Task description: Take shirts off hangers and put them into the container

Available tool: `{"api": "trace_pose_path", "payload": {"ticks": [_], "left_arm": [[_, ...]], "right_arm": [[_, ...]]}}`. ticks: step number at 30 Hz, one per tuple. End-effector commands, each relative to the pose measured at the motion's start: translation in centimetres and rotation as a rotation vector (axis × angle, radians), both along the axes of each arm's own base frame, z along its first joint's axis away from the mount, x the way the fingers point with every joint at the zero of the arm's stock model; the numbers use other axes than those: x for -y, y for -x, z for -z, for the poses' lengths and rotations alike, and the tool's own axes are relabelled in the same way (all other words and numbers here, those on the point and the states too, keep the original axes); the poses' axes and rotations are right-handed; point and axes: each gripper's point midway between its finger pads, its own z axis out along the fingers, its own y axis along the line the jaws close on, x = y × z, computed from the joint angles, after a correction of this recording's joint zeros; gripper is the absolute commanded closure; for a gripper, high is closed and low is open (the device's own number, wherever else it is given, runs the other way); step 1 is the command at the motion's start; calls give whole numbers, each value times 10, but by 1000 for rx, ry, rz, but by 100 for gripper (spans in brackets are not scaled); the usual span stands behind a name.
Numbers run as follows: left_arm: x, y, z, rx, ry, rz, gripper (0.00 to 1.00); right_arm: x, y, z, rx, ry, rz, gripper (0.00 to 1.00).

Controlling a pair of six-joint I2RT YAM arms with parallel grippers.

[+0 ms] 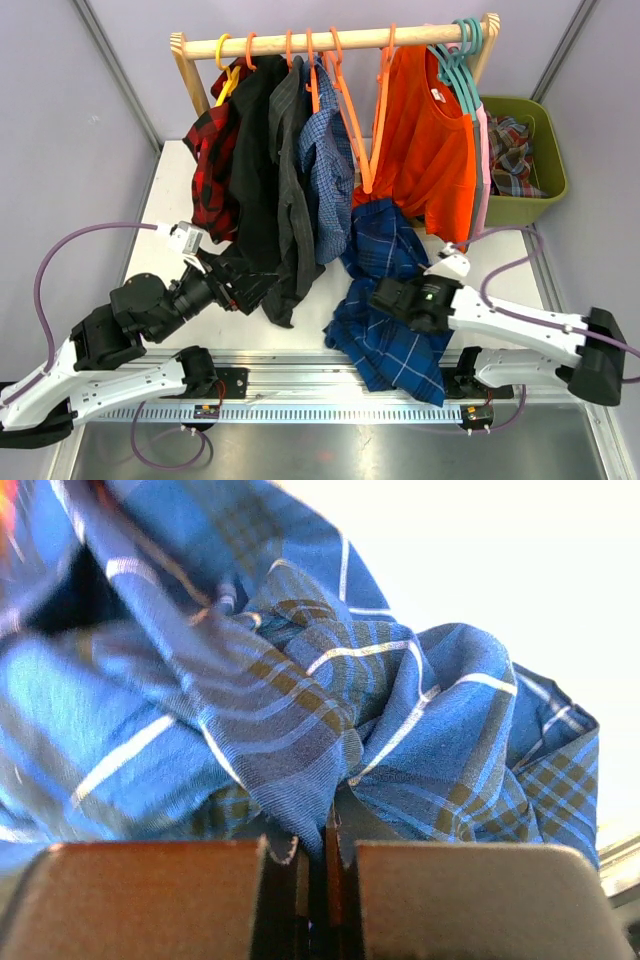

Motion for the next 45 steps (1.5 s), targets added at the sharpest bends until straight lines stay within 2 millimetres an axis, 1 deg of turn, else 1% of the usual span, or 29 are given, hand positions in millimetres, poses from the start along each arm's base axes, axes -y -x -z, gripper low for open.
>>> {"api": "trace_pose_path", "payload": {"ticks": [1, 4, 9, 11, 12, 13, 14, 15, 16, 17, 18, 19, 21, 22, 24, 27, 28, 30, 31, 32, 33, 35, 36, 38, 39, 41, 42, 44, 45], "left_arm": [[6, 1, -23, 19, 46, 20, 1], [10, 1, -28, 22, 47, 31, 1], [20, 0, -33, 20, 34, 54, 1], [23, 1, -36, 20, 36, 62, 1], [24, 1, -36, 20, 31, 65, 1], [25, 1, -36, 19, 30, 68, 1], [23, 1, -38, 22, 34, 65, 1], [23, 1, -39, 23, 36, 67, 1], [23, 2, -40, 24, 38, 68, 1], [22, 2, -40, 24, 38, 67, 1], [21, 2, -41, 27, 37, 65, 1], [21, 2, -41, 29, 35, 66, 1], [21, 1, -43, 34, 32, 63, 1], [21, 1, -42, 33, 27, 65, 1], [20, 1, -44, 41, 29, 64, 1], [20, 1, -43, 46, 23, 66, 1], [20, 2, -44, 46, 25, 66, 1], [20, 2, -45, 49, 22, 71, 1], [20, 2, -45, 50, 24, 69, 1], [20, 2, -45, 49, 24, 72, 1], [21, 2, -46, 52, 28, 72, 1], [21, 3, -46, 50, 33, 78, 1], [21, 3, -46, 50, 36, 78, 1], [21, 4, -49, 51, 42, 84, 1], [20, 5, -50, 50, 43, 82, 1], [19, 5, -55, 55, 47, 84, 1], [18, 6, -56, 58, 48, 84, 1], [17, 6, -59, 61, 54, 82, 1], [17, 6, -61, 62, 60, 85, 1]], "right_arm": [[69, -5, -56, 190, 92, 178, 100], [86, -7, -69, 217, 97, 232, 100], [119, -11, -76, 206, 155, 336, 100], [122, -21, -77, 230, 97, 363, 100], [128, -38, -81, 235, 102, 362, 100], [131, -39, -71, 203, 49, 346, 100], [139, -43, -70, 166, 105, 275, 100], [164, -56, -76, 219, 58, 380, 100], [169, -59, -74, 202, 29, 368, 100], [181, -61, -76, 176, 74, 360, 100], [208, -64, -85, 189, 80, 443, 100], [208, -76, -88, 174, 48, 411, 100], [237, -82, -99, 176, 48, 456, 100], [238, -93, -109, 186, 22, 436, 100], [245, -104, -124, 216, 27, 419, 100], [255, -120, -157, 257, 50, 414, 100], [257, -126, -183, 311, 55, 399, 100], [261, -133, -206, 322, 83, 365, 100], [263, -143, -236, 361, 95, 350, 100], [263, -144, -244, 354, 98, 346, 100], [263, -151, -269, 399, 100, 333, 100], [265, -153, -296, 459, 112, 333, 100], [263, -155, -323, 523, 118, 315, 100], [262, -157, -351, 567, 143, 291, 100], [261, -162, -380, 621, 153, 273, 100], [261, -167, -399, 629, 184, 248, 100], [261, -176, -424, 679, 190, 231, 100], [258, -188, -443, 722, 212, 185, 100], [257, -198, -459, 762, 218, 166, 100]]}}
